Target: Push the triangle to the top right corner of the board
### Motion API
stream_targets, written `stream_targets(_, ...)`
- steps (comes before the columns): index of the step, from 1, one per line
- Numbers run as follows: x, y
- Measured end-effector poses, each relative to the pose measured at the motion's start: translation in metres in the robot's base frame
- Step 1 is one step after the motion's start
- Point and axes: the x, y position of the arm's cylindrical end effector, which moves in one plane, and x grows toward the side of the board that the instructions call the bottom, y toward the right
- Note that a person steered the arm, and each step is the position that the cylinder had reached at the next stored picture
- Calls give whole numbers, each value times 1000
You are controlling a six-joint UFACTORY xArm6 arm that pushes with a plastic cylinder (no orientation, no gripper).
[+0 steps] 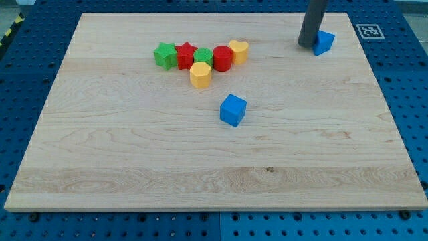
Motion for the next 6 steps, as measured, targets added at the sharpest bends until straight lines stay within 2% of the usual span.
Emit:
stream_targets(1, 36, -1)
stream_targets(2, 22, 21)
stream_targets(3, -27, 38)
stream_targets(4, -28, 44)
stream_targets(5, -14, 21)
stream_targets(6, -40, 2)
